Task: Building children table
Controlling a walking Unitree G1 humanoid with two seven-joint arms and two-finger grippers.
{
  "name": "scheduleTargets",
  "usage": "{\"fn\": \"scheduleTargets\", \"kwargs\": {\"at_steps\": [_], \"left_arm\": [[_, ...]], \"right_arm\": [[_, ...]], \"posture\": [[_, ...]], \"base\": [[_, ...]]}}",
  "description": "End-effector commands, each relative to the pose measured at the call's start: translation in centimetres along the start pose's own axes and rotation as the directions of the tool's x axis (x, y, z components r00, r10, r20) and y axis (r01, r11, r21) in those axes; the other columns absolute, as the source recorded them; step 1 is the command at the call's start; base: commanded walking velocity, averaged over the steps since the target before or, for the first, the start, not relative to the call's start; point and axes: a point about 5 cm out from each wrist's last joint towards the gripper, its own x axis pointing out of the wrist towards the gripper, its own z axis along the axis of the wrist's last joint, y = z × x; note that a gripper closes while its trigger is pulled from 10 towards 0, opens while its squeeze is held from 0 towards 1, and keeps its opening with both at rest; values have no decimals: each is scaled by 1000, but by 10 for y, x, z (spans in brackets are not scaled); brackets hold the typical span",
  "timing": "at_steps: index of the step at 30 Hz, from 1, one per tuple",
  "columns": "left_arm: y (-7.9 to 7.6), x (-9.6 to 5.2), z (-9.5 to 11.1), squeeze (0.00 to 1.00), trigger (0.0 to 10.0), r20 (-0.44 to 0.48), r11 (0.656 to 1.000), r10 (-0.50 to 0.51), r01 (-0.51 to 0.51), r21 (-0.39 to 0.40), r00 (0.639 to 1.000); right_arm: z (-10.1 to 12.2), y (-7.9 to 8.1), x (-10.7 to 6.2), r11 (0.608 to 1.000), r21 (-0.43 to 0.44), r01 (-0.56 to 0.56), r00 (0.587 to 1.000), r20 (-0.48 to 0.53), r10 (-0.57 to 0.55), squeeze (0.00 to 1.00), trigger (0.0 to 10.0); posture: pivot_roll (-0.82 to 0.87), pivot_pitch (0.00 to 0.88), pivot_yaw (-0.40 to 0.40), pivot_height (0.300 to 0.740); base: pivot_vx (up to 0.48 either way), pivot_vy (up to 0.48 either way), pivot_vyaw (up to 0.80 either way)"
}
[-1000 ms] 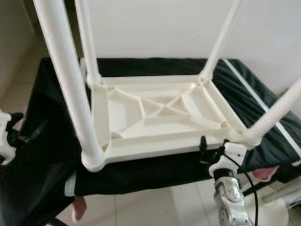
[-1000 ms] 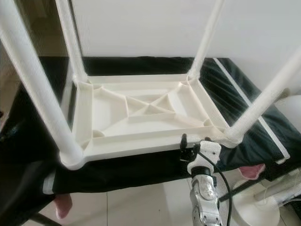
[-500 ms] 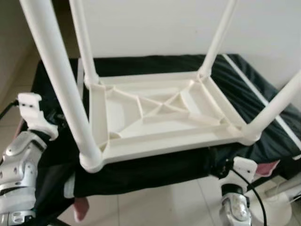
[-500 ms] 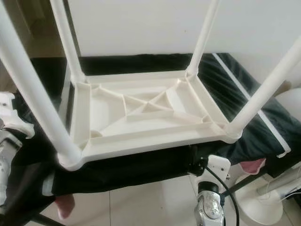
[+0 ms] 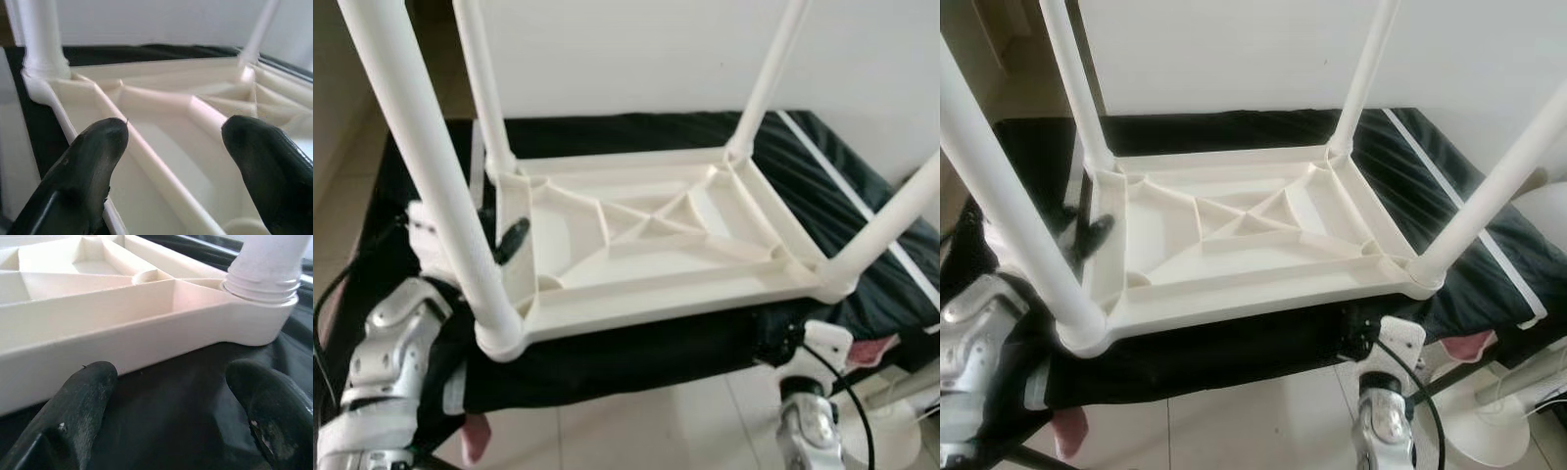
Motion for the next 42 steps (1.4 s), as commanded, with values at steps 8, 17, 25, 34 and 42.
{"fn": "scheduleTargets", "kwargs": {"at_steps": [8,17,25,34,42], "left_arm": [[-39,-14,-15,0,10000,-58,971,-228,223,-83,972],[-94,-13,-27,0,10000,-77,917,-386,373,-141,919],[-137,2,-34,0,10000,-66,875,-467,450,-179,882],[-159,13,-30,0,10000,-27,863,-480,466,-197,877],[-113,6,-22,0,10000,-30,929,-360,356,-99,932]], "right_arm": [[1,7,28,998,25,-62,997,-48,63,0,10000],[11,22,61,984,0,-176,984,-40,176,0,10000],[25,35,92,971,1,-237,971,-26,237,0,10000],[29,27,98,978,15,-207,978,-3,207,0,10000],[29,1,93,988,25,-151,988,41,150,0,10000]], "posture": [[64,81,-71,740],[92,76,-80,740],[83,69,-67,740],[78,69,-69,740],[70,72,-68,740]], "base": [[0,0,0],[0,0,0],[0,0,0],[0,0,0],[0,0,0]]}}
